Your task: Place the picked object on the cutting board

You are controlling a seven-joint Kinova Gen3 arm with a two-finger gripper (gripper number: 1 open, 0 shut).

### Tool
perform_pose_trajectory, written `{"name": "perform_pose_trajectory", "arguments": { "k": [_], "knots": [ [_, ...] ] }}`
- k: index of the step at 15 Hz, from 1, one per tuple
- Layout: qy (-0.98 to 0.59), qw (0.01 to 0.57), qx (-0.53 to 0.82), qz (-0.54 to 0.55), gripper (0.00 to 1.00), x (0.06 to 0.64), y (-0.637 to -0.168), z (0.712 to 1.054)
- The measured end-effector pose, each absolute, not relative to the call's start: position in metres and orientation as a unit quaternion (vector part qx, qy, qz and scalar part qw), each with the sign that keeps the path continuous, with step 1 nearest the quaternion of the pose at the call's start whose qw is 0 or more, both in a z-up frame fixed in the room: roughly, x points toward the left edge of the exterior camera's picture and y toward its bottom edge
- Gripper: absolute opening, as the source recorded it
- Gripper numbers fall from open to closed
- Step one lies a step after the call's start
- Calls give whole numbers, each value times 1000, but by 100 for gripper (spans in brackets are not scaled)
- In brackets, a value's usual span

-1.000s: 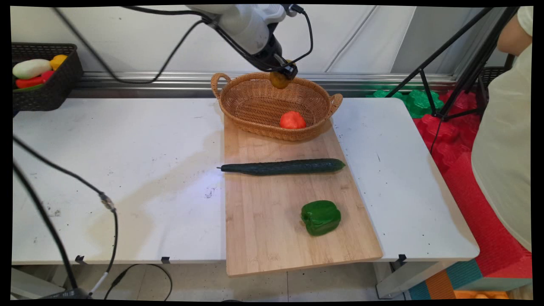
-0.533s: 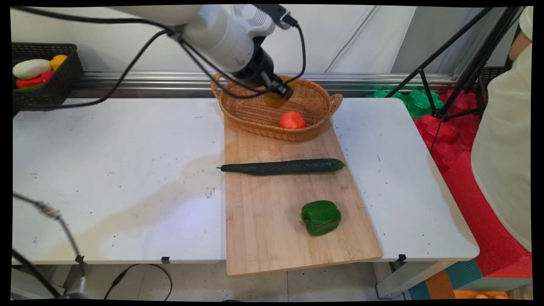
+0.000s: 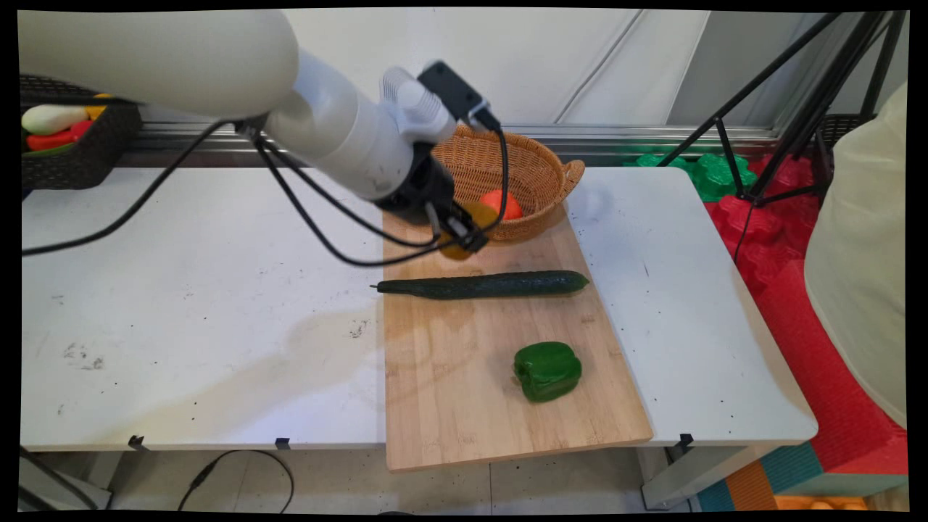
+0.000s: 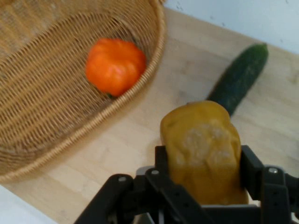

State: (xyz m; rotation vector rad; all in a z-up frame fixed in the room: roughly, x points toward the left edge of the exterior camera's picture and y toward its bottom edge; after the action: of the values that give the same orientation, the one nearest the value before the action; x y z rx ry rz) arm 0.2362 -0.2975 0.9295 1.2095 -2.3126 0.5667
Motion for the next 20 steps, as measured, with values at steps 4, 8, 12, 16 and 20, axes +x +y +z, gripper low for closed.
{"name": "perform_pose_trajectory", "arguments": {
  "k": [4, 8, 12, 16, 20],
  "knots": [
    [-857, 218, 428, 188, 0, 226, -288, 905],
    [-867, 208, 418, 172, 0, 218, -286, 880],
    [-876, 199, 410, 159, 0, 211, -287, 857],
    [-883, 190, 403, 147, 0, 206, -289, 835],
    [-888, 184, 397, 141, 0, 202, -291, 822]
  ]
}}
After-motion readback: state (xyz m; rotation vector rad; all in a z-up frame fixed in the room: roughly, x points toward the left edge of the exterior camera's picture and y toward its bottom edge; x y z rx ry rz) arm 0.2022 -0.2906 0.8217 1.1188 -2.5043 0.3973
